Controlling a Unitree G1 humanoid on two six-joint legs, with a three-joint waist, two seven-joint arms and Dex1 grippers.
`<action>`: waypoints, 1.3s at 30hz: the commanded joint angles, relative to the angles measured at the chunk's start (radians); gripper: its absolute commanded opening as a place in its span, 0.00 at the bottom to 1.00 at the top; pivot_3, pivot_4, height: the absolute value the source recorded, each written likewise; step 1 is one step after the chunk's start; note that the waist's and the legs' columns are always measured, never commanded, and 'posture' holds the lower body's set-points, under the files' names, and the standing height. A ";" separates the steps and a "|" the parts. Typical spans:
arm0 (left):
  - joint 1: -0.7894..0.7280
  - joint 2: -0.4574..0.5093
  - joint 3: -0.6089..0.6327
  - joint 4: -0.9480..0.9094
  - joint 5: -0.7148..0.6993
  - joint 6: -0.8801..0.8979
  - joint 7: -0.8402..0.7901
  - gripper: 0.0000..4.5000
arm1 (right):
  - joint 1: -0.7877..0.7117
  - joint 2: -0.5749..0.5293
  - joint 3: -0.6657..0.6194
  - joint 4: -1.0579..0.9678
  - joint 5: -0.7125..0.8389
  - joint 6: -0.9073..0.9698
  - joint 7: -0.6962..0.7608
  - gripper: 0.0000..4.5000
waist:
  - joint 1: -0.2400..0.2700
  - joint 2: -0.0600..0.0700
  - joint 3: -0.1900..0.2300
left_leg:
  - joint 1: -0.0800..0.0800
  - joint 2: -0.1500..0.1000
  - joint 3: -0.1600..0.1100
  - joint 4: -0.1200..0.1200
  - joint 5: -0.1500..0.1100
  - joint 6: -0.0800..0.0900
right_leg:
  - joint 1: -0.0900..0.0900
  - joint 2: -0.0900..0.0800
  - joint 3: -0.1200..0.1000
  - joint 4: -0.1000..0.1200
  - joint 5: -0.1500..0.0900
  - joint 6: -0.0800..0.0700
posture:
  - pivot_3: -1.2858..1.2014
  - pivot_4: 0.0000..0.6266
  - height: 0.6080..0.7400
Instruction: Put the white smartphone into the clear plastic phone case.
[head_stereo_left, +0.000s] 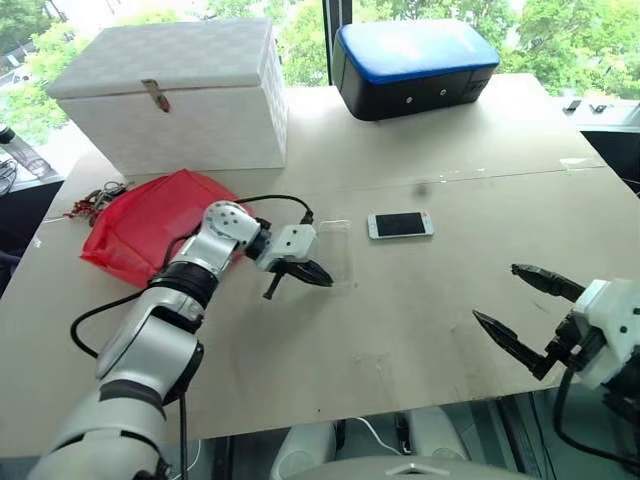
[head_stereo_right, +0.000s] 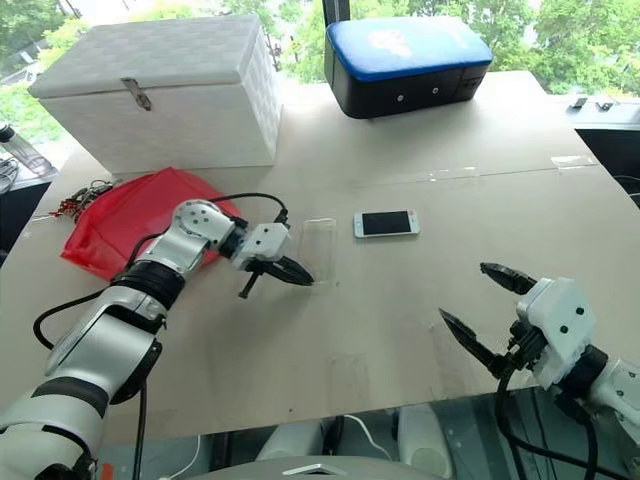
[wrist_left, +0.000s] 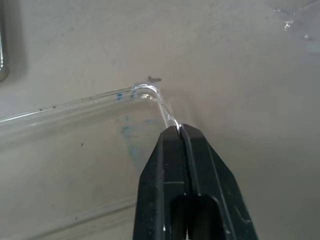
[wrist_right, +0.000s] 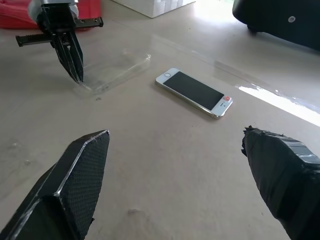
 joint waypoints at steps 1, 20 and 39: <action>0.033 0.007 0.043 -0.060 0.025 0.108 0.009 0.02 | 0.009 0.005 -0.009 -0.040 -0.007 -0.012 -0.013 1.00 | -0.001 0.000 0.000 | 0.000 0.000 0.000 0.000 0.000 0.000 | 0.000 0.001 0.000 0.000 0.000 0.000 | 0.52 0.24 1.00; 0.187 -0.143 0.287 -0.837 -0.130 1.394 0.711 0.20 | -0.130 -0.048 0.049 0.124 -0.036 -0.069 0.101 1.00 | 0.002 -0.001 0.000 | 0.001 0.002 0.000 0.005 0.000 0.000 | 0.002 0.001 0.004 0.002 0.001 0.001 | 0.52 0.24 1.00; -0.190 -0.075 0.064 0.256 0.191 -0.033 -0.005 0.73 | 0.105 -0.044 -0.107 0.039 0.095 -0.100 0.236 1.00 | 0.014 -0.007 0.004 | -0.003 0.000 -0.001 0.005 0.000 0.000 | 0.000 0.000 0.000 -0.001 0.001 0.002 | 0.52 0.24 1.00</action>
